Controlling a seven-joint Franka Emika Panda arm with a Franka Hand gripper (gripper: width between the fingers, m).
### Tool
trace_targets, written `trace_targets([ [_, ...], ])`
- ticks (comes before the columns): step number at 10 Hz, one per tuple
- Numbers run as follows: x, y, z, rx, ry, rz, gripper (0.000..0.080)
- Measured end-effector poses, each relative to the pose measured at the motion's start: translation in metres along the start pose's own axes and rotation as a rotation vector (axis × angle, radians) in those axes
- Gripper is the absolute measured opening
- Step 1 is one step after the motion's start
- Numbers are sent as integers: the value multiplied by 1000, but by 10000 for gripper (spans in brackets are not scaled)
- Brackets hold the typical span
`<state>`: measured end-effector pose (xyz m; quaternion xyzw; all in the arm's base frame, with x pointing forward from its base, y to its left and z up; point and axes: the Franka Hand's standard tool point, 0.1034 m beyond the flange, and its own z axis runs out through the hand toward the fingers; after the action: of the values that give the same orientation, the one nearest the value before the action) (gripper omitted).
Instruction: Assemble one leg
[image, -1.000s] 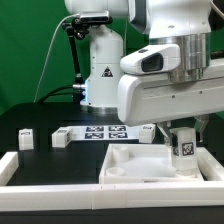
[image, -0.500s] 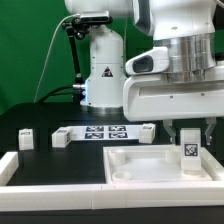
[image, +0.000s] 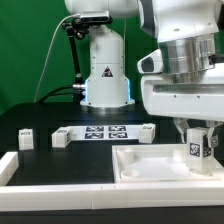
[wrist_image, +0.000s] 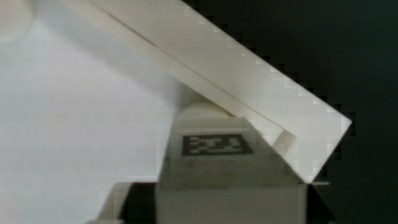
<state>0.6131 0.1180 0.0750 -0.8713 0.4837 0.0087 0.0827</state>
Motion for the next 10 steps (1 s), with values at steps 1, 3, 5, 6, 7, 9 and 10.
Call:
trace_targets([
  [1,0,0,0,4,-5,170,291],
  [3,-1,0,0,6,-10,257,292],
  [5,-2,-1,1,6,-12,203,464],
  [6,-5,-1,0,-8,-23,166,464],
  [7,-6,-1,-1,-21,-31,63,614],
  [9,-9,-5,-2,-28,-33,-133,639],
  [10,-10,-5,-2,-36,-24,-292,648],
])
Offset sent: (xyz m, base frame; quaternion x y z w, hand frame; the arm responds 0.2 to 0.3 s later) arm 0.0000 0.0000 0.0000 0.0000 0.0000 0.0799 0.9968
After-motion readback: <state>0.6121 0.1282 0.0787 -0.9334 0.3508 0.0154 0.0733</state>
